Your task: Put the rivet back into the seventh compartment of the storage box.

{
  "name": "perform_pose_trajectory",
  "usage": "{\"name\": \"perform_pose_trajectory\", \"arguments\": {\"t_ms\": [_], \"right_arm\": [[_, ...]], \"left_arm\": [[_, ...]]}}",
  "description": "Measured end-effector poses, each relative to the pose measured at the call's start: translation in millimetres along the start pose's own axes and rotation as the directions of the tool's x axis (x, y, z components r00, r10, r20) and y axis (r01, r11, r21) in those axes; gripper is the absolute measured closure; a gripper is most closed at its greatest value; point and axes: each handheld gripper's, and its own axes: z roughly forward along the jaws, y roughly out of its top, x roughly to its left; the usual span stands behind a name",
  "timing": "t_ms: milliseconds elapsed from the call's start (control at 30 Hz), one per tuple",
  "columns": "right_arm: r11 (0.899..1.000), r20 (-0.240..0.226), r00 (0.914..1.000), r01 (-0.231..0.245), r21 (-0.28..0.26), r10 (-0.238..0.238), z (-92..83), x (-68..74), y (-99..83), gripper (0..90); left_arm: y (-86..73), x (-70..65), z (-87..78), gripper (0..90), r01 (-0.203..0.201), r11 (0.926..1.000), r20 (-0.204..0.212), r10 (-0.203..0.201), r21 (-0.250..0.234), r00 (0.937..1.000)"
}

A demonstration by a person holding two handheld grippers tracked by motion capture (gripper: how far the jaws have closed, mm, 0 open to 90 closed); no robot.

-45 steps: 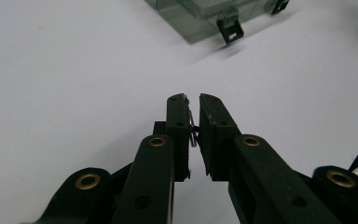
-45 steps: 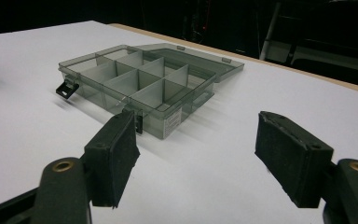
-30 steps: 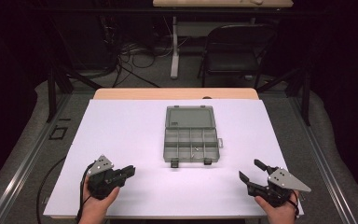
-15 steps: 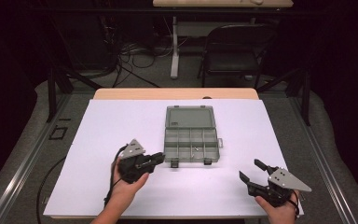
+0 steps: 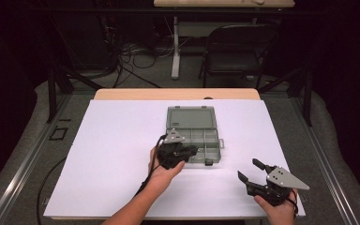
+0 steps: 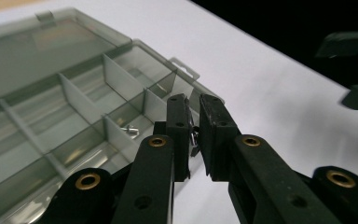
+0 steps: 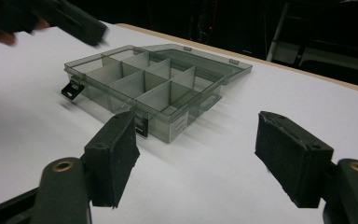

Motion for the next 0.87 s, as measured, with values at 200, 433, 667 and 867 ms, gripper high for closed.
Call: {"name": "perform_pose_trajectory", "arguments": {"t_ms": [200,433,667,867], "right_arm": [[1.0,-0.007,0.9999,-0.012,-0.007,0.012,1.1,-1.2,-0.8,28.7],[1.0,-0.006,0.9999,-0.01,-0.006,0.01,-0.3,-1.4,-0.5,28.7],[1.0,-0.001,1.0,-0.002,-0.005,0.002,-0.5,-1.0,-0.4,28.7],[1.0,0.006,0.9999,-0.009,-0.006,0.009,-2.7,-1.2,-0.7,28.6]], "left_arm": [[-1.8,1.0,29.6,82.6,-0.001,0.9992,-0.035,0.002,0.039,0.9994],[-1.5,2.1,26.1,76.2,-0.014,0.9992,-0.053,0.016,0.039,0.9985],[-0.5,-0.8,7.9,55.3,-0.018,0.9998,-0.044,0.018,-0.009,0.9989],[-13.0,2.3,-43.1,36.8,-0.055,0.9948,-0.069,0.049,-0.086,0.9964]]}}
